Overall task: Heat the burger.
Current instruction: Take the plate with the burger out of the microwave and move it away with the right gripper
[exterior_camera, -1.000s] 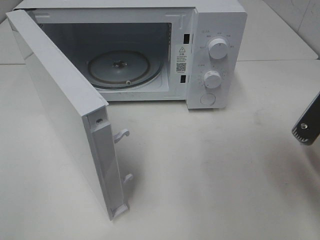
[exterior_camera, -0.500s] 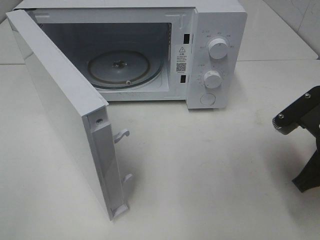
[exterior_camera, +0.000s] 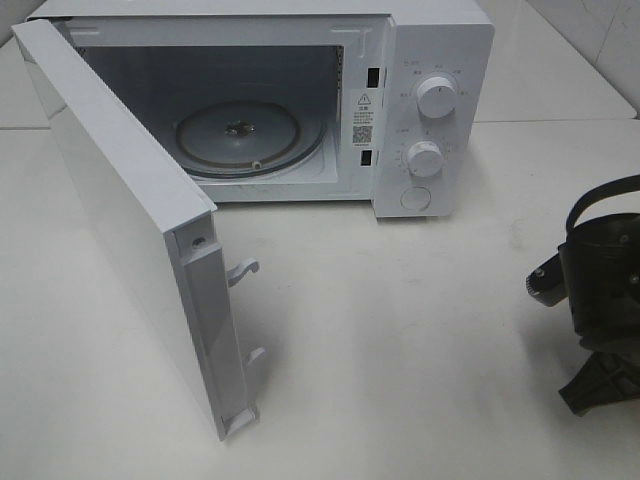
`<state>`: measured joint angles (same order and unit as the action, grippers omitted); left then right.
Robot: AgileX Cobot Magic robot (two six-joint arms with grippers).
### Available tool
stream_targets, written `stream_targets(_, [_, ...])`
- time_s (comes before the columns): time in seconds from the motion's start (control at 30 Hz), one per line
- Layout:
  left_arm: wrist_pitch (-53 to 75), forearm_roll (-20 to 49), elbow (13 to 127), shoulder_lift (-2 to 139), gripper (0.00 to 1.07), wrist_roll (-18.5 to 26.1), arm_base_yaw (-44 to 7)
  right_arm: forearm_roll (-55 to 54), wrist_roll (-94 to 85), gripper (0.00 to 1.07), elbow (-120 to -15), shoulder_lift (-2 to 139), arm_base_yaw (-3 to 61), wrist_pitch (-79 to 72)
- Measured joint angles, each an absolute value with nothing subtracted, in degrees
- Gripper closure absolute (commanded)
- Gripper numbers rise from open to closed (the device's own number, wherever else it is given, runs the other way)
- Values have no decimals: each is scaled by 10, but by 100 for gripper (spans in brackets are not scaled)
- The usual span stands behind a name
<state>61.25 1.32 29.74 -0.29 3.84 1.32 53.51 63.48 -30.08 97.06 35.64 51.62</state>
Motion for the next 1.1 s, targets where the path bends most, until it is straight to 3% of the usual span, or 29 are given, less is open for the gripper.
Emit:
stream_targets(0.6, [612,13,297,-3,7,38,13,586,712,94,-350,1107,356,478])
stream_targets(0.7, [612,13,297,-3,7,38,13,587,723,86,-355,1113,356,487])
stream_targets(0.77, [612,13,297,-3,7,38,13,584,725,73,-355,1114,356,495])
stream_targets(0.8, [612,13,297,-3,7,38,13,584,725,73,-355,1114,356,495])
stream_targets(0.83, [612,13,297,-3,7,38,13,579,722,64,-355,1113,356,499])
stream_targets(0.93, [612,13,297,-3,7,38,13,565,709,55,-355,1104,356,504])
stream_targets(1.1, [612,13,297,-3,7,38,13,532,668,52,-355,1054,356,498])
